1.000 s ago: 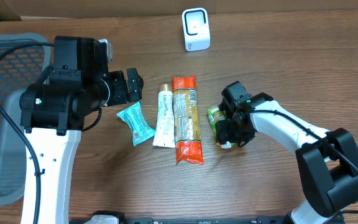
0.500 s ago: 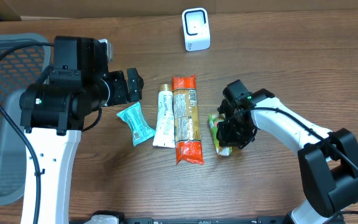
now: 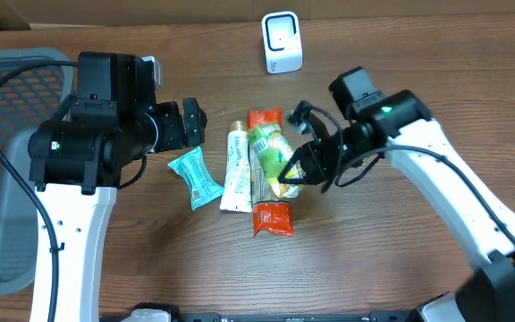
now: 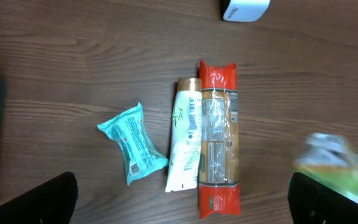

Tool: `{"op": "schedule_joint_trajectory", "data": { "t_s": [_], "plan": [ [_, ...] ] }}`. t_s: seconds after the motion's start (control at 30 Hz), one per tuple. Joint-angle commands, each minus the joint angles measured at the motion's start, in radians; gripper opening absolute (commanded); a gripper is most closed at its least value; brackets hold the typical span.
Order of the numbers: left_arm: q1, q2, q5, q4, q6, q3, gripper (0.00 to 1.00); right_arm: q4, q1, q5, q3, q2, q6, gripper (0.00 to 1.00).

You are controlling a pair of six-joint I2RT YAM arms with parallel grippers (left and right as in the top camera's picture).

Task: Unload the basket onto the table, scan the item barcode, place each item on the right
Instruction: 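Lift the green pouch and hold it up to the white scanner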

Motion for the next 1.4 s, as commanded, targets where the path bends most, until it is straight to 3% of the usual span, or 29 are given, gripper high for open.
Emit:
{"op": "schedule_joint_trajectory", "data": {
  "t_s": [0.0, 0.23, 0.53, 0.67, 0.87, 1.13, 1.37],
  "plan": [
    [-0.002, 0.005, 0.008, 0.000, 0.019, -0.001, 1.00, 0.032, -0.026, -0.263, 0.044, -0.089, -0.061, 0.05],
    [-0.002, 0.005, 0.007, 0.000, 0.019, -0.001, 1.00, 0.068, -0.128, -0.554, 0.044, -0.119, -0.085, 0.05],
    [-0.002, 0.005, 0.007, 0.000, 0.019, -0.001, 1.00, 0.079, -0.177, -0.533, 0.044, -0.119, -0.061, 0.04],
    [-0.002, 0.007, 0.007, 0.000, 0.019, -0.001, 0.99, 0.148, -0.156, -0.257, 0.051, -0.119, 0.200, 0.04],
    [-0.002, 0.007, 0.007, 0.000, 0.019, -0.001, 1.00, 0.140, -0.100, 0.142, 0.222, -0.108, 0.343, 0.03],
    [-0.002, 0.007, 0.007, 0.000, 0.019, -0.001, 0.99, -0.005, 0.029, 0.830, 0.575, 0.104, 0.311, 0.04],
    [-0.002, 0.007, 0.007, 0.000, 0.019, -0.001, 1.00, 0.151, 0.098, 1.294, 0.599, 0.332, 0.235, 0.04]
  ]
}}
